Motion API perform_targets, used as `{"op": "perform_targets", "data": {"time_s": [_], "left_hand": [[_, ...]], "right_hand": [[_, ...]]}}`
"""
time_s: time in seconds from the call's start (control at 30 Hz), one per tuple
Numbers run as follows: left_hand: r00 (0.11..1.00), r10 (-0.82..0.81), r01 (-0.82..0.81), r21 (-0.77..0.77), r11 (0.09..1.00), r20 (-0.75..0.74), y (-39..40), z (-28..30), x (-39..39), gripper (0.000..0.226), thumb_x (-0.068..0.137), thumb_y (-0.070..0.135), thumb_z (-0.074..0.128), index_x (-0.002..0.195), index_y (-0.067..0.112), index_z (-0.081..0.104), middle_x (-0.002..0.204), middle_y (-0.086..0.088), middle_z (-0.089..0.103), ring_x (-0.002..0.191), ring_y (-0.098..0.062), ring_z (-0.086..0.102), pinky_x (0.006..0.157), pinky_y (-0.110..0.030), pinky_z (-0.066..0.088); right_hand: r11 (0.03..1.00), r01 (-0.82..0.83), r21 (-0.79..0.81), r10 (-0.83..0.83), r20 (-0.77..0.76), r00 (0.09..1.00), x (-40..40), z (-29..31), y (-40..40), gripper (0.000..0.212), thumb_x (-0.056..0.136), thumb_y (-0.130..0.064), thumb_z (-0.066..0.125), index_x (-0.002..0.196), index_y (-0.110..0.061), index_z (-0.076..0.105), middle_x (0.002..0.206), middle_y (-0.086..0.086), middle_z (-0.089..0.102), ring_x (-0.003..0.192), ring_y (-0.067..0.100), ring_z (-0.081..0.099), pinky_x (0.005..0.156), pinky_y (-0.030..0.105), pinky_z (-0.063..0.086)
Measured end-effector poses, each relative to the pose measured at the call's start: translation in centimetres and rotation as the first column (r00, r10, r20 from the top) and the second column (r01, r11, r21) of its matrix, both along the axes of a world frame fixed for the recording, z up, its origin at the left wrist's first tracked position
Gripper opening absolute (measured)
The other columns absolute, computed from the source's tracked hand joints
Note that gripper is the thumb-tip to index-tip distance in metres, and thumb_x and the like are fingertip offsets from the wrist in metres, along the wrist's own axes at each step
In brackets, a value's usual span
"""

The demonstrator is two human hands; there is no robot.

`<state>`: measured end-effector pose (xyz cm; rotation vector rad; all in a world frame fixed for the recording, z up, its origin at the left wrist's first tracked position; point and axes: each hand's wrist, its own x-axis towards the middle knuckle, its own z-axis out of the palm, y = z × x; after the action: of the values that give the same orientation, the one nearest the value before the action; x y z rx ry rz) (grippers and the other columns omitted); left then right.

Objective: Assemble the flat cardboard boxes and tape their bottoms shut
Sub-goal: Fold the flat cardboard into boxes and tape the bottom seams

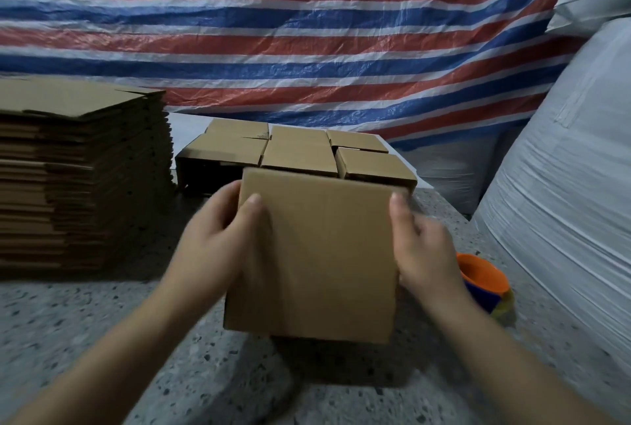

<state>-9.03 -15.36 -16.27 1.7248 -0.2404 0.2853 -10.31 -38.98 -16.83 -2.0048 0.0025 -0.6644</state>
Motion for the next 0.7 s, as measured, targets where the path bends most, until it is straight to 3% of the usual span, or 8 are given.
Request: {"op": "perform_targets", "data": {"time_s": [0.07, 0.13, 0.2, 0.3, 0.37, 0.53, 0.63, 0.7], "left_hand": [[0.996, -0.016, 0.02, 0.049, 0.999, -0.082, 0.6, 1.5, 1.8, 0.013, 0.097, 0.043, 0.053, 0.095, 0.043, 0.065, 0.089, 0.027, 0.07, 0.084, 0.005, 0.064, 0.067, -0.021, 0.043], [0.978, 0.021, -0.006, 0.074, 0.997, -0.208, 1.0, 2.1, 3.6, 0.019, 0.095, 0.044, 0.057, 0.09, 0.031, 0.069, 0.083, 0.012, 0.071, 0.082, -0.006, 0.064, 0.065, -0.022, 0.043], [0.938, 0.07, -0.042, 0.09, 0.995, -0.339, 1.2, 1.7, 5.4, 0.025, 0.093, 0.045, 0.061, 0.086, 0.022, 0.068, 0.085, 0.001, 0.07, 0.08, -0.014, 0.064, 0.062, -0.025, 0.045], [0.868, 0.122, -0.05, 0.159, 0.986, -0.481, 1.6, 0.1, 7.4, 0.035, 0.091, 0.045, 0.065, 0.092, 0.01, 0.066, 0.09, -0.009, 0.067, 0.076, -0.02, 0.063, 0.057, -0.027, 0.047], [0.847, 0.127, -0.035, 0.184, 0.982, -0.516, 1.9, -0.9, 8.0, 0.043, 0.088, 0.05, 0.066, 0.094, 0.007, 0.064, 0.091, -0.011, 0.067, 0.076, -0.021, 0.063, 0.055, -0.027, 0.046], [0.902, 0.211, -0.106, 0.281, 0.954, -0.377, 2.4, -1.4, 7.0, 0.044, 0.095, 0.057, 0.05, 0.108, 0.017, 0.062, 0.093, 0.003, 0.061, 0.084, -0.013, 0.058, 0.064, -0.029, 0.046], [0.938, 0.195, -0.083, 0.358, 0.93, -0.288, 2.9, -1.9, 4.2, 0.057, 0.093, 0.059, 0.048, 0.14, 0.026, 0.047, 0.125, 0.003, 0.059, 0.102, -0.014, 0.058, 0.088, -0.039, 0.051], [0.967, 0.163, -0.043, 0.503, 0.863, -0.198, 2.8, -2.4, 2.0, 0.061, 0.092, 0.06, 0.048, 0.146, 0.032, 0.04, 0.139, 0.004, 0.054, 0.115, -0.015, 0.055, 0.094, -0.037, 0.049]], "right_hand": [[0.998, 0.062, -0.012, -0.064, -0.174, 0.983, 2.4, 2.2, -0.6, 0.071, 0.08, -0.087, 0.04, 0.052, -0.028, 0.066, 0.05, -0.005, 0.059, 0.049, 0.008, 0.057, 0.052, 0.022, 0.044], [0.996, 0.084, 0.023, -0.069, -0.378, 0.923, 5.2, 3.1, -1.0, 0.076, 0.083, -0.082, 0.045, 0.091, -0.013, 0.076, 0.088, 0.007, 0.075, 0.084, 0.023, 0.07, 0.082, 0.038, 0.056], [0.995, 0.047, 0.082, 0.008, -0.573, 0.82, 7.1, 2.9, -0.7, 0.085, 0.083, -0.08, 0.05, 0.129, -0.009, 0.062, 0.127, 0.012, 0.066, 0.115, 0.032, 0.062, 0.101, 0.051, 0.049], [0.991, 0.004, 0.137, 0.098, -0.729, 0.677, 8.4, 1.1, 0.3, 0.091, 0.085, -0.076, 0.053, 0.149, -0.012, 0.043, 0.152, 0.016, 0.044, 0.132, 0.036, 0.048, 0.105, 0.052, 0.046], [0.992, 0.02, 0.121, 0.081, -0.767, 0.636, 8.9, -0.1, 0.8, 0.087, 0.088, -0.076, 0.048, 0.148, -0.014, 0.044, 0.148, 0.016, 0.047, 0.122, 0.034, 0.053, 0.092, 0.047, 0.053], [0.993, 0.029, -0.115, -0.099, -0.671, 0.735, 7.7, -1.4, 0.5, 0.089, 0.091, -0.08, 0.028, 0.142, -0.011, 0.053, 0.142, 0.014, 0.055, 0.124, 0.032, 0.056, 0.104, 0.046, 0.045], [0.991, -0.067, -0.115, -0.021, -0.633, 0.774, 5.2, -2.1, 0.7, 0.068, 0.098, -0.067, 0.03, 0.115, -0.014, 0.068, 0.114, 0.009, 0.07, 0.094, 0.022, 0.065, 0.085, 0.039, 0.05], [0.984, -0.14, -0.108, 0.033, -0.664, 0.747, 4.0, -2.7, 1.5, 0.046, 0.099, -0.058, 0.035, 0.099, -0.023, 0.064, 0.101, 0.003, 0.07, 0.091, 0.019, 0.065, 0.078, 0.036, 0.05]]}}
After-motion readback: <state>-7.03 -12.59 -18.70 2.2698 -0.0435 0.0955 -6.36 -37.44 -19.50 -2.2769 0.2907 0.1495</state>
